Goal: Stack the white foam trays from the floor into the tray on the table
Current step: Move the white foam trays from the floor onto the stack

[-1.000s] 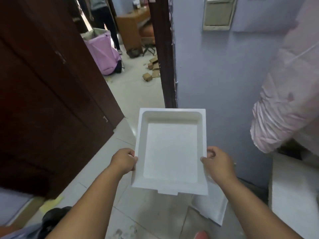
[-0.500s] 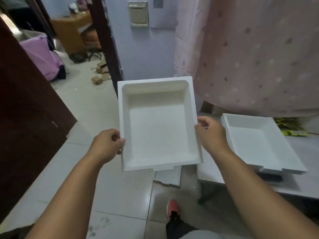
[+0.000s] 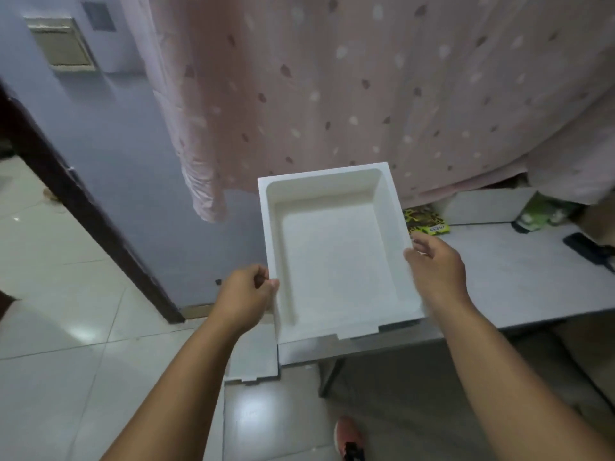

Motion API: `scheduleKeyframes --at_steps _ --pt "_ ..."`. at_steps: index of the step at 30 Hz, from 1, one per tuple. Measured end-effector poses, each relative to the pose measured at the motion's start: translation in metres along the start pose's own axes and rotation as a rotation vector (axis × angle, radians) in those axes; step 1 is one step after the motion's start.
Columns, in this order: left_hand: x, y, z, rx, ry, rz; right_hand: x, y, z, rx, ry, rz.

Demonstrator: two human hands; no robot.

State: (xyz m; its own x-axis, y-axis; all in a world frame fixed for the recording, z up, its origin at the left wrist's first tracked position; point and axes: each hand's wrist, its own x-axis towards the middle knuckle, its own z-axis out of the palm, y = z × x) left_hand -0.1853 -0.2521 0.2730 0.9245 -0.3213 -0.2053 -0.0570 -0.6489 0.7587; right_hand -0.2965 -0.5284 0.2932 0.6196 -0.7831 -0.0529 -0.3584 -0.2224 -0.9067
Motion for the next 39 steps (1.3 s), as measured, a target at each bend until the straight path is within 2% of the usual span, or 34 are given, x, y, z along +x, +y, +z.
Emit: scheduleKeyframes --at_steps 5,13,17,24,29,34,39 --pt "0.060 0.050 0.074 0.042 -0.045 -0.022 0.078 0.027 -0.033 -0.070 -0.034 -0.011" --pt "0.111 0.072 0.132 0.152 -0.131 -0.199 0.151 0.073 -0.034 -0.205 -0.144 0.068" --pt "0.117 0.067 0.136 0.120 -0.170 -0.294 0.159 0.076 -0.028 -0.266 -0.171 0.082" --pt "0.121 0.061 0.122 0.017 -0.109 -0.344 0.162 0.071 -0.012 -0.332 -0.291 0.117" --pt "0.123 0.059 0.123 -0.001 -0.188 -0.378 0.162 0.075 -0.012 -0.437 -0.336 0.172" --pt "0.122 0.047 0.122 -0.067 -0.142 -0.389 0.164 0.068 -0.006 -0.469 -0.302 0.078" --pt "0.116 0.035 0.094 -0.074 -0.154 -0.366 0.146 0.049 0.032 -0.471 -0.340 -0.033"
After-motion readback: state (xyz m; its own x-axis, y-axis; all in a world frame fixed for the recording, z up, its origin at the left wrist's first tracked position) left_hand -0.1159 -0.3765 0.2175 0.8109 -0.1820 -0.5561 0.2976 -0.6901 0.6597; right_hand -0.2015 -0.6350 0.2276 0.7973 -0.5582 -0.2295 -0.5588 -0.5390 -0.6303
